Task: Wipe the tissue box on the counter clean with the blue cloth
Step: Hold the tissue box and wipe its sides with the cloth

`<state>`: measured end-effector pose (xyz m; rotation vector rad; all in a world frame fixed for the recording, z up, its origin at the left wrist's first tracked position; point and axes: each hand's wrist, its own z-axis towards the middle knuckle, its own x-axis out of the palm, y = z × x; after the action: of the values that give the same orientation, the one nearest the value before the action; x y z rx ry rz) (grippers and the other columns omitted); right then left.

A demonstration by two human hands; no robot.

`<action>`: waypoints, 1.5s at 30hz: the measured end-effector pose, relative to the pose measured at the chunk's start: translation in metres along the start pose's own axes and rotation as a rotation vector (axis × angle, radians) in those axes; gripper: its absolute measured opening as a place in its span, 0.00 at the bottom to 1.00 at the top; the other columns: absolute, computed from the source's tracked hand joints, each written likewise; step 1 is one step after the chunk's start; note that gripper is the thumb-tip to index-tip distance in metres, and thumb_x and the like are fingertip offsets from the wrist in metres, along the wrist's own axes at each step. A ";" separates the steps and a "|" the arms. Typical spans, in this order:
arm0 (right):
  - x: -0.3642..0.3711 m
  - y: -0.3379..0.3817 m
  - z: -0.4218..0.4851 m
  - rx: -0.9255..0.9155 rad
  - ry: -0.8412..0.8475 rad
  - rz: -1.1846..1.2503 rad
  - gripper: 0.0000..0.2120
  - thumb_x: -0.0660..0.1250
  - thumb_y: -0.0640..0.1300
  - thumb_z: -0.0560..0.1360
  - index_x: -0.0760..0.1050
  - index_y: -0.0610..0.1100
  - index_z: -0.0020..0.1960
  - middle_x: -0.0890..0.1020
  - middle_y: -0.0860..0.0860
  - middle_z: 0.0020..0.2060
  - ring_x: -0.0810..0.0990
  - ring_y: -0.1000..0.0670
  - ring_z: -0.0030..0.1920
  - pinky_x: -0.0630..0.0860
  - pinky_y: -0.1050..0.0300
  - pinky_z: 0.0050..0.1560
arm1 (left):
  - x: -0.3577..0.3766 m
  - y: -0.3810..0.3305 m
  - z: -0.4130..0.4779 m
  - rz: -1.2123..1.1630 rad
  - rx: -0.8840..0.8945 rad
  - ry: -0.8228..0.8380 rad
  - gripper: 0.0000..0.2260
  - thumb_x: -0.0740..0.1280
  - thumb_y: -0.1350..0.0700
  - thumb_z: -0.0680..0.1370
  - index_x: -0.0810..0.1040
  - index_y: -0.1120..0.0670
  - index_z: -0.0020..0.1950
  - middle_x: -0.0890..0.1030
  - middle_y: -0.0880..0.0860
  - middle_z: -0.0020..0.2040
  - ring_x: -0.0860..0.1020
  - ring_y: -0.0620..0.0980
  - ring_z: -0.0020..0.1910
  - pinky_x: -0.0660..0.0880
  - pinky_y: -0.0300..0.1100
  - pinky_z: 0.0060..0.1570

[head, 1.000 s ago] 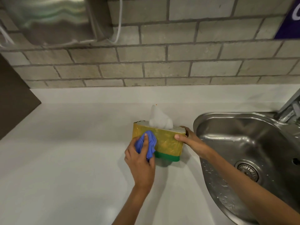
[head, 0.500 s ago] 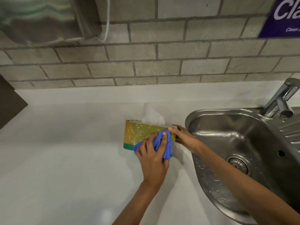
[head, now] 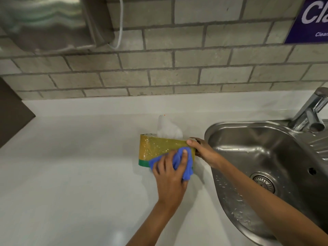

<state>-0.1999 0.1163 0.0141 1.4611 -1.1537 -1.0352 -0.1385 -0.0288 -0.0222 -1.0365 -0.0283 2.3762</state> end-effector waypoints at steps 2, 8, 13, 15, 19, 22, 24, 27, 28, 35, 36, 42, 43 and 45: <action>-0.003 -0.001 0.000 -0.016 0.012 -0.025 0.18 0.67 0.60 0.62 0.78 0.50 0.45 0.84 0.56 0.39 0.82 0.55 0.44 0.78 0.63 0.49 | 0.000 0.007 -0.011 -0.003 0.067 0.000 0.20 0.61 0.49 0.74 0.69 0.49 0.66 0.69 0.53 0.60 0.70 0.54 0.56 0.77 0.51 0.47; -0.004 0.001 0.002 -0.008 -0.008 -0.056 0.25 0.68 0.62 0.55 0.76 0.51 0.48 0.81 0.52 0.48 0.79 0.50 0.53 0.74 0.54 0.61 | -0.016 0.057 0.004 -0.209 -0.508 -0.073 0.26 0.62 0.61 0.69 0.69 0.47 0.67 0.74 0.63 0.60 0.71 0.62 0.56 0.74 0.57 0.52; -0.003 0.001 0.004 0.008 -0.025 -0.066 0.26 0.68 0.63 0.55 0.76 0.51 0.49 0.81 0.50 0.49 0.79 0.47 0.56 0.73 0.50 0.64 | -0.006 0.030 0.018 -0.175 -0.443 -0.040 0.26 0.61 0.56 0.68 0.71 0.51 0.67 0.73 0.61 0.62 0.69 0.59 0.56 0.72 0.53 0.51; -0.003 0.000 0.005 -0.002 -0.030 -0.062 0.25 0.69 0.62 0.56 0.77 0.49 0.48 0.82 0.48 0.48 0.80 0.48 0.53 0.73 0.50 0.63 | 0.001 0.010 0.011 -0.131 -0.263 -0.014 0.24 0.62 0.54 0.70 0.70 0.51 0.67 0.69 0.56 0.61 0.68 0.55 0.56 0.73 0.51 0.50; -0.006 -0.001 0.007 0.012 -0.040 -0.054 0.25 0.70 0.61 0.55 0.76 0.51 0.48 0.82 0.52 0.48 0.80 0.48 0.55 0.75 0.52 0.61 | 0.004 0.008 -0.009 -0.033 0.081 0.007 0.23 0.64 0.54 0.71 0.68 0.49 0.66 0.69 0.53 0.60 0.69 0.53 0.57 0.73 0.48 0.51; -0.005 0.000 0.006 0.015 -0.029 -0.072 0.24 0.70 0.61 0.53 0.74 0.53 0.46 0.81 0.56 0.46 0.80 0.53 0.50 0.76 0.62 0.53 | -0.001 0.037 -0.018 -0.066 -0.010 -0.022 0.25 0.63 0.58 0.69 0.69 0.50 0.66 0.69 0.54 0.61 0.70 0.53 0.56 0.66 0.43 0.52; -0.002 0.004 0.004 0.017 -0.019 -0.096 0.21 0.71 0.58 0.56 0.73 0.53 0.46 0.79 0.58 0.44 0.78 0.57 0.47 0.76 0.70 0.45 | -0.005 0.056 -0.015 -0.166 -0.316 -0.094 0.27 0.61 0.64 0.68 0.70 0.51 0.67 0.70 0.57 0.61 0.69 0.55 0.55 0.66 0.42 0.54; 0.000 0.004 0.005 0.037 -0.054 -0.139 0.28 0.72 0.52 0.64 0.69 0.44 0.60 0.76 0.55 0.48 0.75 0.52 0.53 0.71 0.65 0.50 | -0.012 0.064 0.005 -0.362 -0.687 -0.143 0.22 0.66 0.67 0.73 0.73 0.59 0.67 0.71 0.60 0.59 0.72 0.57 0.56 0.69 0.38 0.56; 0.000 0.002 0.006 0.053 -0.070 -0.155 0.31 0.73 0.51 0.67 0.65 0.42 0.65 0.75 0.53 0.51 0.73 0.51 0.55 0.69 0.63 0.52 | -0.013 0.066 0.014 -0.430 -0.793 -0.157 0.19 0.66 0.66 0.75 0.74 0.61 0.66 0.71 0.59 0.58 0.74 0.57 0.54 0.70 0.35 0.53; -0.006 0.004 0.000 0.064 -0.064 -0.274 0.45 0.79 0.52 0.59 0.59 0.44 0.69 0.72 0.55 0.55 0.71 0.53 0.60 0.69 0.64 0.53 | -0.028 0.077 0.033 -0.709 -1.133 -0.015 0.10 0.63 0.58 0.78 0.72 0.48 0.37 0.74 0.47 0.35 0.73 0.52 0.40 0.70 0.38 0.37; -0.007 0.004 -0.001 0.048 -0.067 -0.288 0.44 0.79 0.48 0.61 0.58 0.44 0.70 0.72 0.56 0.55 0.71 0.53 0.60 0.68 0.63 0.54 | -0.029 0.079 0.034 -0.740 -1.187 0.025 0.08 0.63 0.57 0.78 0.73 0.49 0.38 0.75 0.48 0.36 0.74 0.52 0.40 0.70 0.40 0.38; -0.003 -0.003 -0.012 -0.039 -0.105 -0.339 0.52 0.81 0.50 0.55 0.55 0.47 0.70 0.72 0.59 0.56 0.71 0.53 0.63 0.69 0.59 0.62 | -0.032 0.083 0.036 -0.957 -1.480 0.168 0.06 0.64 0.55 0.78 0.74 0.56 0.42 0.75 0.55 0.40 0.74 0.50 0.37 0.71 0.41 0.37; -0.001 -0.005 -0.014 -0.053 -0.122 -0.351 0.52 0.82 0.51 0.54 0.56 0.48 0.69 0.71 0.60 0.56 0.71 0.54 0.63 0.69 0.60 0.61 | -0.034 0.084 0.034 -1.012 -1.518 0.176 0.06 0.64 0.55 0.77 0.74 0.58 0.47 0.76 0.56 0.41 0.74 0.50 0.37 0.72 0.42 0.38; 0.004 -0.009 -0.020 -0.087 -0.163 -0.361 0.49 0.82 0.50 0.53 0.57 0.52 0.66 0.71 0.60 0.56 0.72 0.55 0.61 0.70 0.59 0.62 | -0.038 0.083 0.029 -1.113 -1.587 0.198 0.09 0.63 0.55 0.78 0.72 0.60 0.53 0.76 0.57 0.40 0.75 0.51 0.38 0.73 0.43 0.39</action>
<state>-0.1784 0.1162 0.0083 1.5722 -0.9612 -1.4570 -0.1760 -0.1124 0.0048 -1.2358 -2.0051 0.8659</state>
